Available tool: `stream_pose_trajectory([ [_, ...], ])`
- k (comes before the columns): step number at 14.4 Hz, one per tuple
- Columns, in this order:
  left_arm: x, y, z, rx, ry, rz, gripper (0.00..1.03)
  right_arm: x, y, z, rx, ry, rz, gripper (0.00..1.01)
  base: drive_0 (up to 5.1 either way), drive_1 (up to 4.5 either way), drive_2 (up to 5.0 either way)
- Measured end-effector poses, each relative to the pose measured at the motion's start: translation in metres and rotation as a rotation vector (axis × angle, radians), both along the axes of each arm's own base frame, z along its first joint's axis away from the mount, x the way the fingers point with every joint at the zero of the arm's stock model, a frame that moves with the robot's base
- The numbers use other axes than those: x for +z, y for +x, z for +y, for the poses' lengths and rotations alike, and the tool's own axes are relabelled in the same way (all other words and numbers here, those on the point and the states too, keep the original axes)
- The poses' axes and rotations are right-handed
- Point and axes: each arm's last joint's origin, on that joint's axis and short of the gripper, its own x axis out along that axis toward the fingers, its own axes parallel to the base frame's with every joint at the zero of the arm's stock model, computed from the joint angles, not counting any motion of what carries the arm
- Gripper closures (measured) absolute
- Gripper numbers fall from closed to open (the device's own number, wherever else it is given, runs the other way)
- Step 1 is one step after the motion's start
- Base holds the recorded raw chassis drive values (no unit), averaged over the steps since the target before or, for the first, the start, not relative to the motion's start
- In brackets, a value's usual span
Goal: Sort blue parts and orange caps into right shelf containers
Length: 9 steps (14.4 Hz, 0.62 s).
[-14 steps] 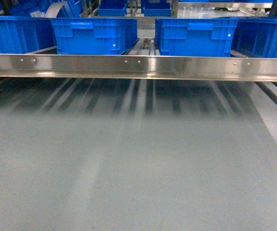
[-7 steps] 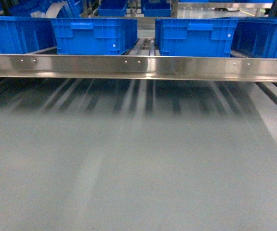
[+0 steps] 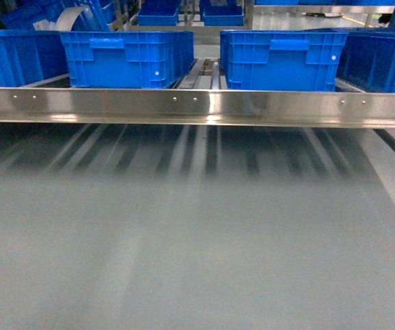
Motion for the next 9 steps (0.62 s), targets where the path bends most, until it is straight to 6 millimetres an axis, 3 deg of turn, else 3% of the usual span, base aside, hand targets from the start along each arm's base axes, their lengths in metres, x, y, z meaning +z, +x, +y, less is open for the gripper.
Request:
stream_pose_trajectory([
  [9, 0.0, 0.0001, 0.0, 0.0, 0.0, -0.001, 0.58, 0.0001, 0.0, 0.0, 0.0, 0.0, -0.001, 0.6, 0.0, 0.0, 0.0],
])
